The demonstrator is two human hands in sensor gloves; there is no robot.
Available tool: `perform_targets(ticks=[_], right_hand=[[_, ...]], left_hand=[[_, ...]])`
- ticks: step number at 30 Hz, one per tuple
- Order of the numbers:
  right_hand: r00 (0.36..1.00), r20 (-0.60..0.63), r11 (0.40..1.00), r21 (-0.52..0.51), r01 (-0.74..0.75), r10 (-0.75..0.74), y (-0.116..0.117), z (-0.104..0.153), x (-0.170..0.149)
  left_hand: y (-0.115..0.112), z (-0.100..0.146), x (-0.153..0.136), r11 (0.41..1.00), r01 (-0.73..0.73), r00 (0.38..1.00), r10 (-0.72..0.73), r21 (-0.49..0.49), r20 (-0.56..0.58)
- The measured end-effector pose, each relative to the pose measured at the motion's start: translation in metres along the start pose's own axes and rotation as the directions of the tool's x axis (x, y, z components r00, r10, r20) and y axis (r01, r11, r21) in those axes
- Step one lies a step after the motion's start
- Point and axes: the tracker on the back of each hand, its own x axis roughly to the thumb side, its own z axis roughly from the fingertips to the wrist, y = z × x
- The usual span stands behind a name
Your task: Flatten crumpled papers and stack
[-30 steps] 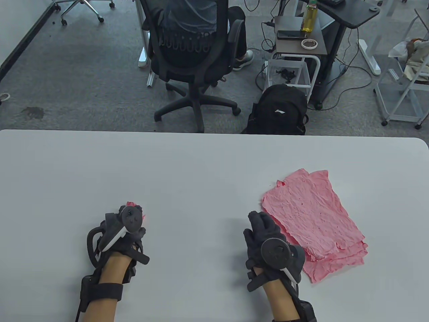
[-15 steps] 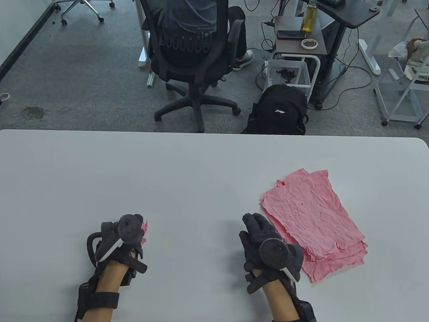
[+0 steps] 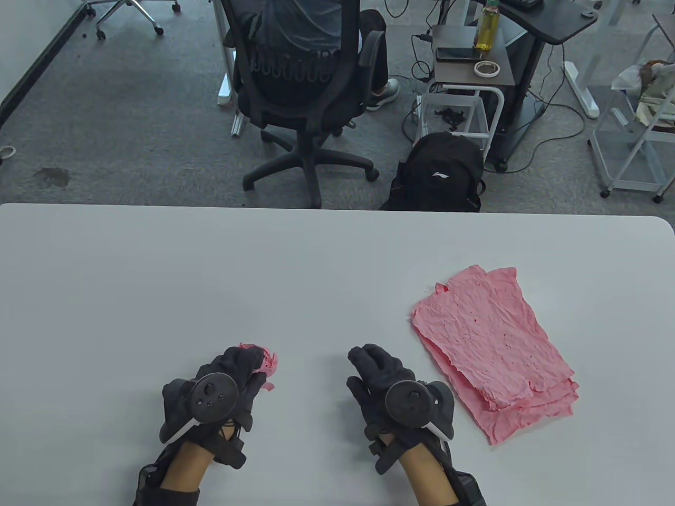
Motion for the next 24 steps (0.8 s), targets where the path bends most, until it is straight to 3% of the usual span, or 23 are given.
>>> perform_targets(ticks=[4, 11, 17, 21, 24], right_hand=[[0.998, 0.032, 0.997, 0.042, 0.059, -0.060, 0.007, -0.001, 0.007], [0.993, 0.079, 0.991, 0.108, 0.077, -0.086, 0.021, -0.004, 0.018], [0.971, 0.195, 0.984, 0.137, 0.113, -0.139, 0.031, -0.003, 0.036], [0.951, 0.215, 0.973, 0.111, 0.203, -0.223, 0.030, 0.000, 0.040], [0.936, 0.213, 0.960, 0.076, 0.269, -0.279, 0.025, 0.000, 0.038]], left_hand=[[0.004, 0.004, 0.010, 0.997, 0.063, 0.995, -0.066, 0.043, 0.070], [0.007, 0.008, 0.021, 0.999, -0.015, 0.989, 0.009, 0.043, 0.150], [0.006, 0.002, 0.041, 0.953, -0.304, 0.939, 0.300, 0.000, 0.167], [0.009, -0.003, 0.050, 0.943, -0.331, 0.932, 0.334, -0.040, 0.140], [0.003, 0.000, 0.045, 0.906, -0.419, 0.894, 0.422, -0.050, 0.154]])
